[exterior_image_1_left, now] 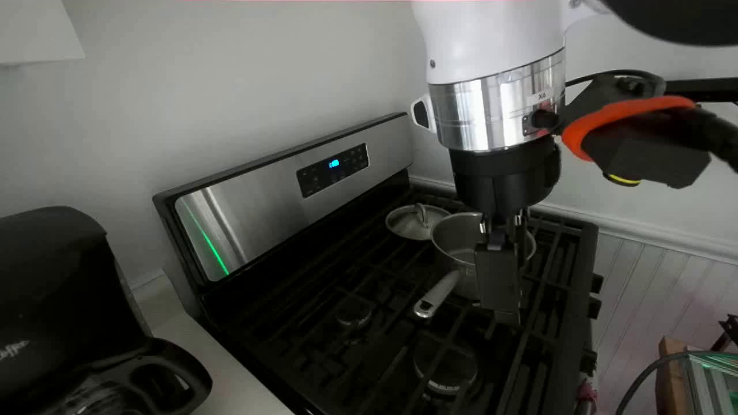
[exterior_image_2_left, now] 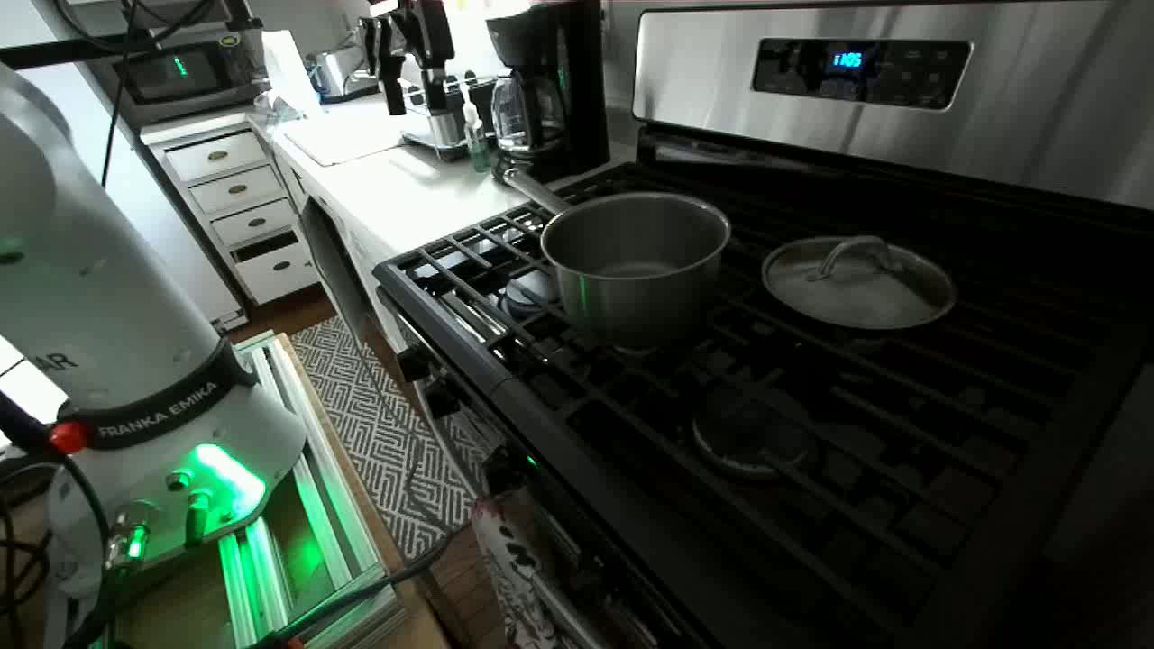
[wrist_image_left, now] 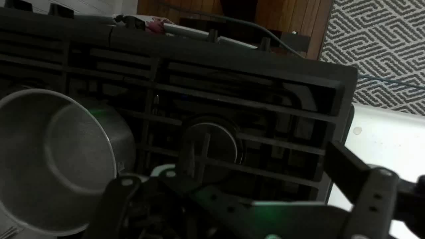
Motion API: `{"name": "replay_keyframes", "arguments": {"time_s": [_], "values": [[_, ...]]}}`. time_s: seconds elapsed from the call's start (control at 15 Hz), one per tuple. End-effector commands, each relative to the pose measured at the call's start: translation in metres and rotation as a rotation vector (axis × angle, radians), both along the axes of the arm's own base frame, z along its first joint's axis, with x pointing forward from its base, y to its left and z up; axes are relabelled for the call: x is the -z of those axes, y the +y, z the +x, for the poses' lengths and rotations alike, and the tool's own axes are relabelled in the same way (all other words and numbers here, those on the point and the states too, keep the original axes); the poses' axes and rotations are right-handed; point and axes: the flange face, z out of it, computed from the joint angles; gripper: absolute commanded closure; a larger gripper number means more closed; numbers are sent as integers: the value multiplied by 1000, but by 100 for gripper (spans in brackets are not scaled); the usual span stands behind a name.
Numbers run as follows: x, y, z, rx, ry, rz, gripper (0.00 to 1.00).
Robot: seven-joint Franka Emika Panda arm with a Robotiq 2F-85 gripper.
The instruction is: Move the pot to the left, then put the lid on the pot
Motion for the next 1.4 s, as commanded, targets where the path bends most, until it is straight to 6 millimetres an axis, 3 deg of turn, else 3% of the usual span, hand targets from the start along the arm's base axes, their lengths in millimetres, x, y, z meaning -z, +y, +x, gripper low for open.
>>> {"name": "replay_keyframes", "arguments": {"time_s": [0.0,0.33,0.47,0.67,1.33], "values": [[0,0,0,0,0,0,0],[0,0,0,0,0,0,0],[4,-17,3,25,19,14,0],[8,-46,4,110,22,42,0],[38,-180,11,556,-7,104,0]]}}
